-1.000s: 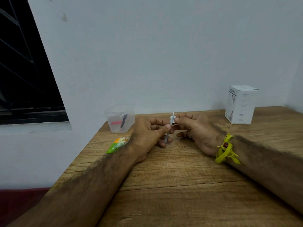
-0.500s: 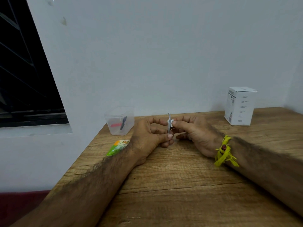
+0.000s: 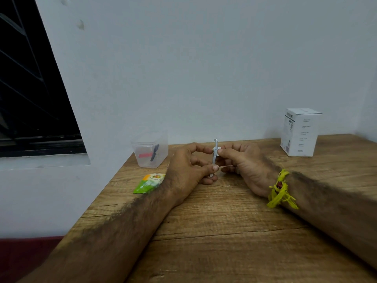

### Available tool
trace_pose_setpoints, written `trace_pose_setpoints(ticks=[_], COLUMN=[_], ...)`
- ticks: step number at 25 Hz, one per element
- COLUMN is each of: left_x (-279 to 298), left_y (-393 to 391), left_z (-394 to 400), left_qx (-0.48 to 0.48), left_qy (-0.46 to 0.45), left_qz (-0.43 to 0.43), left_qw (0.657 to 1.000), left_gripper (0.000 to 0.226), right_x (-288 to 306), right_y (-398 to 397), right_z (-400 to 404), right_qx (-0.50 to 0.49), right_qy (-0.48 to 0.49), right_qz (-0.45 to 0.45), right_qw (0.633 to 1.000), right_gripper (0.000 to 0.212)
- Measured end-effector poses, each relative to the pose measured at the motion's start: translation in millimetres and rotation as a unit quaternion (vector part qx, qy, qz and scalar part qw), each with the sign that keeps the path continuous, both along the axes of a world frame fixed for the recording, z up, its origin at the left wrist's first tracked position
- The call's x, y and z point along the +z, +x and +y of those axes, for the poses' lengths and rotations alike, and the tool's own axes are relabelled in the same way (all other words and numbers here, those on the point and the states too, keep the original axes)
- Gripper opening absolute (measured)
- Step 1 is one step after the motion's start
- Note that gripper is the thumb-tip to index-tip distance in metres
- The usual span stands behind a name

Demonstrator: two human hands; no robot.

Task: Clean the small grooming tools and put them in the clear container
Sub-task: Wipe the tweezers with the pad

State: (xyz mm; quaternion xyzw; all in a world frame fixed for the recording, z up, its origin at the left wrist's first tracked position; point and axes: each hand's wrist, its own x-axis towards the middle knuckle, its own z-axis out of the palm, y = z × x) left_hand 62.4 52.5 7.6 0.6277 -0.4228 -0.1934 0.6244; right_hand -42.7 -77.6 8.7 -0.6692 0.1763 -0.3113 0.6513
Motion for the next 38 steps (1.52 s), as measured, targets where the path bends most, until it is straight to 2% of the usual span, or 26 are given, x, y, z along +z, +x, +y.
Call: trace_pose_setpoints(ticks=[11,14,19,24,28,32,35,38], left_x=[-2.0,-2.4,0.7,-1.5,-1.4,-1.9,-2.3,0.0], left_y=[-0.7,-0.4,-2.3,-0.5,-1.8,-3.3,-0.8,0.1], left_z=[-1.1,-0.8,-1.1,0.1,-3.6,-6.0,-5.0,-2.8], left_qx=[0.062,0.062,0.047,0.058,0.072,0.084,0.066,0.015], left_qy=[-0.005,-0.006,-0.018,-0.006,0.030,0.056,0.039,0.011], left_qz=[-0.038,-0.046,-0.026,-0.040,-0.086,-0.140,-0.064,0.025], left_qw=[0.997,0.997,0.998,0.998,0.993,0.985,0.995,1.000], left_gripper=[0.035,0.035,0.033,0.031,0.022,0.023,0.026,0.021], right_x=[-4.2,-2.5,-1.6,-3.2,-4.6,-4.0,-1.3,0.2], right_y=[5.8,4.4,4.5,5.2,5.7,5.8,5.3,4.1], right_z=[6.8,6.4,7.0,8.1,8.0,9.2,5.5,3.3], right_qx=[0.008,0.015,-0.001,-0.002,-0.039,-0.077,-0.097,-0.086], right_qy=[-0.023,-0.053,-0.031,-0.092,-0.072,-0.028,0.042,0.058], right_qz=[0.014,0.030,0.013,0.034,0.022,-0.004,-0.036,-0.040], right_qw=[1.000,0.998,0.999,0.995,0.996,0.997,0.994,0.994], right_gripper=[0.017,0.016,0.012,0.013,0.009,0.006,0.004,0.003])
